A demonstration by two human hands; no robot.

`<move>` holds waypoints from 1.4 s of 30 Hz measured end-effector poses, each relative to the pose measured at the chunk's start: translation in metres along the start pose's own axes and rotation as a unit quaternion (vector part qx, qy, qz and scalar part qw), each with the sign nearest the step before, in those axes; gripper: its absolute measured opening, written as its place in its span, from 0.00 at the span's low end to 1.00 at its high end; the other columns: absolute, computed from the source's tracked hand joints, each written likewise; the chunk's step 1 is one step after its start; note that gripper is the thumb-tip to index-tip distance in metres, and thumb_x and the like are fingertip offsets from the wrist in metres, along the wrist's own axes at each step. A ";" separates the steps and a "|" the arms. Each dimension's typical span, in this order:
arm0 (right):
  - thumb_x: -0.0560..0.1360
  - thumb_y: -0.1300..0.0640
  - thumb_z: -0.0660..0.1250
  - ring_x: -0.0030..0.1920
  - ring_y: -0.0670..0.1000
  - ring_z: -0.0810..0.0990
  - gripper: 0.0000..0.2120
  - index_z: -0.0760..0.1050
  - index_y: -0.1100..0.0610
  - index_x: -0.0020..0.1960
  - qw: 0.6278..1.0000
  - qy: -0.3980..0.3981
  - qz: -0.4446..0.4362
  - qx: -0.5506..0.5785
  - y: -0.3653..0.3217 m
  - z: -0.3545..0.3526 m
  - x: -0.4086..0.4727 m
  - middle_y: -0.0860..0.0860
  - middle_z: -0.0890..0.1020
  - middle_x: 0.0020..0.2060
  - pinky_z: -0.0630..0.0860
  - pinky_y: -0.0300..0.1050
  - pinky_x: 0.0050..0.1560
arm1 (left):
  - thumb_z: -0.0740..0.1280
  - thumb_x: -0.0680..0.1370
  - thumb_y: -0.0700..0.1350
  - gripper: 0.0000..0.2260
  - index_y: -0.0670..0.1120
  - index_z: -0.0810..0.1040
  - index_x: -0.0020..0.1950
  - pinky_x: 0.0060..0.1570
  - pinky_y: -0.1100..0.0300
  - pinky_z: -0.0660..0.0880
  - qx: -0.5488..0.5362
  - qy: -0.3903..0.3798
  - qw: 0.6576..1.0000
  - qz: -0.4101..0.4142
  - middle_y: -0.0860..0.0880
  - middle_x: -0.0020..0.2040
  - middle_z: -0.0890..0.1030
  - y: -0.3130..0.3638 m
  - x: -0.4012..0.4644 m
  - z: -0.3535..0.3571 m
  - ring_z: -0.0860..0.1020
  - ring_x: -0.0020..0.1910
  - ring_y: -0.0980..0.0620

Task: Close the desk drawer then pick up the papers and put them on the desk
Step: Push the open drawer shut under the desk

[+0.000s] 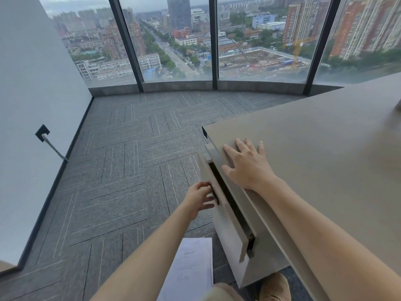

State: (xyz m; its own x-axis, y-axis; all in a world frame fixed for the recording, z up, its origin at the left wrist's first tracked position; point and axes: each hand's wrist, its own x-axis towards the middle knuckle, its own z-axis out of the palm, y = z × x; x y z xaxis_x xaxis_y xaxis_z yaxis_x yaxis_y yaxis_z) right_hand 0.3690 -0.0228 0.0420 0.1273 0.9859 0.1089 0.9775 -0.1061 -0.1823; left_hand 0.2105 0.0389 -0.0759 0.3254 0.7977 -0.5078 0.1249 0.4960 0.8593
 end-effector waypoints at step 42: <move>0.75 0.43 0.58 0.79 0.60 0.51 0.31 0.59 0.46 0.77 1.000 0.006 0.008 0.009 -0.001 0.002 0.000 0.58 0.58 0.79 0.42 0.68 0.75 | 0.60 0.74 0.45 0.09 0.42 0.75 0.39 0.46 0.54 0.74 0.098 0.027 0.987 -0.126 0.45 0.44 0.77 0.013 0.036 0.029 0.73 0.46 0.44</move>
State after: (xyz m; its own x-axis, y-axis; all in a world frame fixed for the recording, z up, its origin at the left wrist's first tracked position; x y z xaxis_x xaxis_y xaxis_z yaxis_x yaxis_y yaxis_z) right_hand 0.3681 -0.0221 0.0401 0.1440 0.9826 0.1172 0.9721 -0.1183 -0.2024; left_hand 0.2512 0.0641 -0.0809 0.2109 0.6773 -0.7049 0.3766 0.6091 0.6980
